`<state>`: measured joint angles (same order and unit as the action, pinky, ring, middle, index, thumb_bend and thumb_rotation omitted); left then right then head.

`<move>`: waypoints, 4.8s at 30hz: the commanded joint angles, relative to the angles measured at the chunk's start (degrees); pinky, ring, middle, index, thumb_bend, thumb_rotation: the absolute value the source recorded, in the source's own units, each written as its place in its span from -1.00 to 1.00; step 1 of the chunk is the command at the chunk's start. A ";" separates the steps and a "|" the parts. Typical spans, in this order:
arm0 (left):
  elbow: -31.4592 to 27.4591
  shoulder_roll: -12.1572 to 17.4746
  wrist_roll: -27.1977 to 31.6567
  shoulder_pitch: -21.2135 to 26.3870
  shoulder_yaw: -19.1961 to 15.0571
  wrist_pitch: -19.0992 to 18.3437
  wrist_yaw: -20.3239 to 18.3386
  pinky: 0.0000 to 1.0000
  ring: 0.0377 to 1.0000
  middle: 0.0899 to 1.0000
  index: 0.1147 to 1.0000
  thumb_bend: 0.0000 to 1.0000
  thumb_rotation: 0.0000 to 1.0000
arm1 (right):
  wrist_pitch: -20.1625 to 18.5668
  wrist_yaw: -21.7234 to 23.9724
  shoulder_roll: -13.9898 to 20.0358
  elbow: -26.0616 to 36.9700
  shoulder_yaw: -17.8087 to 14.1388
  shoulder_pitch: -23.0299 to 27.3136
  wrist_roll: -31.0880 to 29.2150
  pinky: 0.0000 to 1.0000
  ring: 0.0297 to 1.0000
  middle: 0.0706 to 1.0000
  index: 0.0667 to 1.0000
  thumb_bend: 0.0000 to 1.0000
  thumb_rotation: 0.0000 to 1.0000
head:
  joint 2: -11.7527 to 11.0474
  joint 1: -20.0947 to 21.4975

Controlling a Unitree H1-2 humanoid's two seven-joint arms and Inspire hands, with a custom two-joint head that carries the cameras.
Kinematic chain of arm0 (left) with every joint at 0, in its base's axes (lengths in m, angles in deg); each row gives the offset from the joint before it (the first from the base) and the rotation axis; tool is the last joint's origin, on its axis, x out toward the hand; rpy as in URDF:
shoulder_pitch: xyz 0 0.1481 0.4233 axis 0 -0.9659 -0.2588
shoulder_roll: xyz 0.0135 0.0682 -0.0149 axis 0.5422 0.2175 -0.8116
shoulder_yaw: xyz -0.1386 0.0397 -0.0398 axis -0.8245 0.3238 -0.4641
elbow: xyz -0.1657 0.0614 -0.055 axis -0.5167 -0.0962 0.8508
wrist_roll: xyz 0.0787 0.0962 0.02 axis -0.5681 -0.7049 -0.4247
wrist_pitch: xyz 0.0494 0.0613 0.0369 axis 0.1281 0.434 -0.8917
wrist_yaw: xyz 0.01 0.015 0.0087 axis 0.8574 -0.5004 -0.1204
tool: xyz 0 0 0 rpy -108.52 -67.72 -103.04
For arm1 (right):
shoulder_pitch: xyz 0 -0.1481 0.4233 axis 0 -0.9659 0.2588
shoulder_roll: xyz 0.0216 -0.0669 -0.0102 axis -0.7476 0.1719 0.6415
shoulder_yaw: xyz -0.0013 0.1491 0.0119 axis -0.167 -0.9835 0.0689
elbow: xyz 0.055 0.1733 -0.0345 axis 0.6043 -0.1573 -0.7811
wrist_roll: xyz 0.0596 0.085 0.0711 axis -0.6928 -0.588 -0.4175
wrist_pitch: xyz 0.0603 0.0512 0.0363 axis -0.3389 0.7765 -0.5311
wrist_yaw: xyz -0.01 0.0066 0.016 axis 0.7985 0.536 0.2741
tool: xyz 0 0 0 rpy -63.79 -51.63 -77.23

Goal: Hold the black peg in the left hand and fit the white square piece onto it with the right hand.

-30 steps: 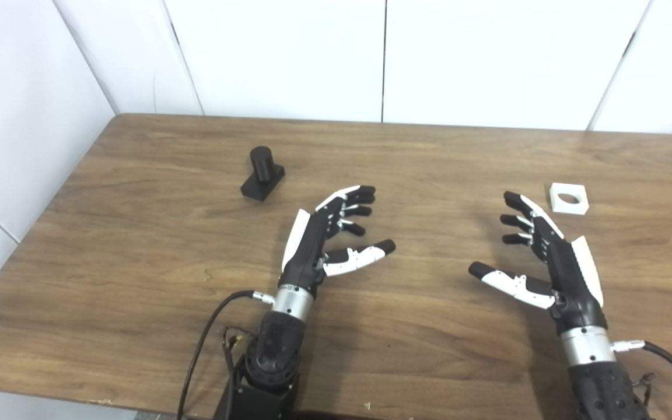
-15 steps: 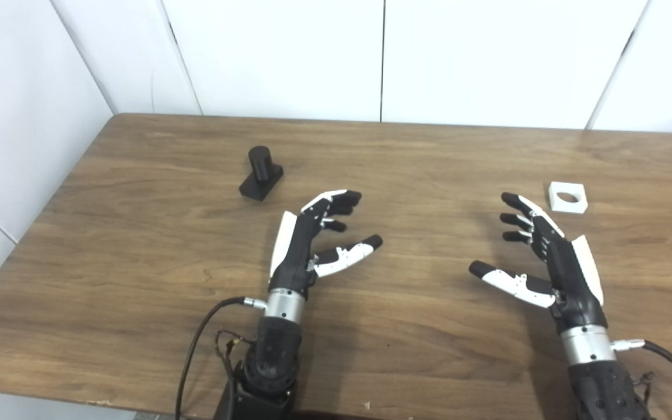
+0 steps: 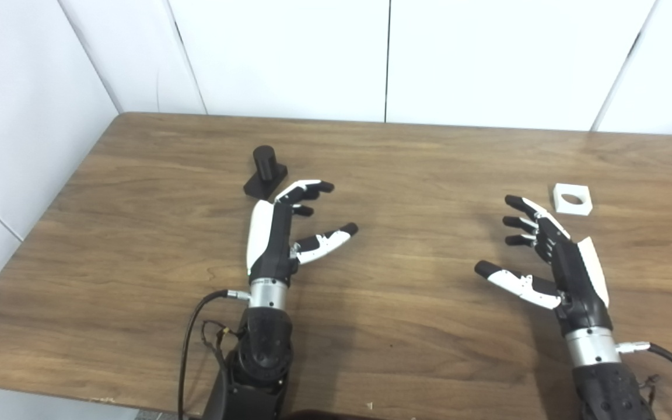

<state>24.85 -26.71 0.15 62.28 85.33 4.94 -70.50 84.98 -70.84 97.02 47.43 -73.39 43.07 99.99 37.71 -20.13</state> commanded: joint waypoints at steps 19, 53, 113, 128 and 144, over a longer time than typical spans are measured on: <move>-1.51 4.52 -11.41 5.90 -1.36 -5.94 7.31 0.27 0.59 0.58 0.25 0.47 -0.49 | 2.99 -0.35 2.80 -2.22 -1.87 1.47 0.10 0.26 0.51 0.71 0.61 0.66 -0.25 | 0.11 -0.49; 3.44 9.34 -29.46 10.80 -0.82 -22.65 17.56 0.89 0.98 0.97 0.27 0.61 -0.18 | 3.02 -0.37 2.74 -1.85 -1.95 0.48 -0.17 0.21 0.48 0.72 0.61 0.64 -0.25 | 0.75 -0.31; 26.85 11.51 -18.84 17.16 3.30 -25.72 17.52 0.99 0.93 0.86 0.04 0.87 -0.05 | 2.05 -1.60 0.92 0.36 -1.78 -0.31 2.71 0.29 0.46 0.72 0.53 0.57 -0.34 | 1.44 1.99; 23.47 10.43 -19.55 15.51 4.70 -27.02 12.78 0.80 0.84 0.81 0.02 0.83 -0.06 | 1.69 -2.01 0.37 0.55 -1.56 -0.31 3.38 0.26 0.44 0.71 0.51 0.54 -0.40 | 1.75 2.08; 27.54 11.87 -19.39 17.34 5.09 -26.94 12.57 0.79 0.74 0.68 -0.07 0.62 -0.25 | 0.95 -2.17 0.56 1.53 -2.04 -0.78 3.54 0.24 0.43 0.71 0.51 0.53 -0.34 | 1.89 2.43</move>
<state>50.28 -16.13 -18.71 79.29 90.17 -21.06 -57.81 84.83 -72.21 96.65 48.57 -74.50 42.00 102.36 39.55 -17.67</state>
